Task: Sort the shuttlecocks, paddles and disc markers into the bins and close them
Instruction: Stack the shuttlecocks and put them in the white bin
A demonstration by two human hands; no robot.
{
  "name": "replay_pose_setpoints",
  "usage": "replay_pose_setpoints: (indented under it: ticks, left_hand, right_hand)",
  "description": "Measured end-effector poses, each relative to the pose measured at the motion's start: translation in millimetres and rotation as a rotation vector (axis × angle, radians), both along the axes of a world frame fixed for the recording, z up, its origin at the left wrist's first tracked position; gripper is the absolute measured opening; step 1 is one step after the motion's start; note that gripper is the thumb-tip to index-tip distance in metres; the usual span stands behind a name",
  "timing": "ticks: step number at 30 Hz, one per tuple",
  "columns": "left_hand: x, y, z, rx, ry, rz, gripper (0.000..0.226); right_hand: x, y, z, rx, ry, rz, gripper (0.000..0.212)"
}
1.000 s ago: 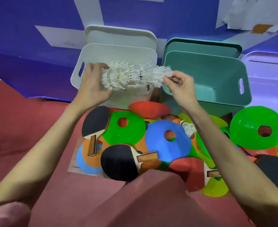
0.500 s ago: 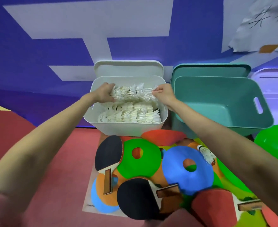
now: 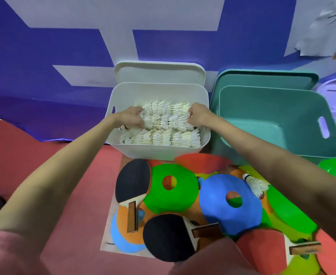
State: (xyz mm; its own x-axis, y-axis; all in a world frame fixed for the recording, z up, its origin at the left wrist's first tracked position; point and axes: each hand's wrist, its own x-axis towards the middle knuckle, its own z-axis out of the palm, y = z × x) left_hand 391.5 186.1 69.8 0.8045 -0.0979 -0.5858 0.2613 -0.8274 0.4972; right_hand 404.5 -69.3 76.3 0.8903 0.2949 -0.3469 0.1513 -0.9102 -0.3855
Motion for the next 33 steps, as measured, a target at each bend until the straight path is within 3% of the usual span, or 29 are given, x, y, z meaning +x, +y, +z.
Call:
replay_pose_setpoints:
  ticks: [4, 7, 11, 15, 17, 21, 25, 28, 30, 33]
  left_hand:
    - [-4, 6, 5, -0.204, -0.065, 0.102, 0.033]
    - [-7, 8, 2, -0.192, -0.102, 0.094, 0.02]
    - [-13, 4, -2, -0.011, -0.127, -0.018, 0.038]
    - [-16, -6, 0, 0.098, -0.27, -0.027, 0.045]
    - [-19, -13, 0, 0.126, -0.334, -0.049, 0.052]
    - [-29, -38, -1, 0.172, -0.524, -0.072, 0.049]
    - [-38, -68, -4, 0.12, -0.617, -0.097, 0.044]
    - [-39, -88, -3, 0.053, -0.644, -0.167, 0.049]
    - [-36, -102, 1, 0.019, -0.655, -0.207, 0.052]
    - [-27, -123, 6, -0.013, -0.651, -0.262, 0.051]
  right_hand:
    - [-1, -1, 12, -0.2, -0.012, 0.199, 0.029]
    - [-1, -3, 20, -0.338, -0.017, 0.329, 0.022]
    - [-7, -9, 20, -0.55, -0.025, 0.435, 0.034]
    - [-18, -22, 24, -0.428, -0.141, 0.398, 0.032]
    - [-24, -36, 27, -0.27, -0.203, 0.332, 0.029]
    - [-69, -85, 35, 0.286, -0.434, 0.114, 0.025]
    - [-160, -139, 17, 0.578, -0.652, -0.472, 0.013]
    - [-209, -169, -24, 0.481, -0.567, -0.772, 0.011]
    - [-221, -185, -50, 0.252, -0.375, -0.812, 0.018]
    - [-223, -193, -72, -0.079, -0.034, -0.752, 0.049]
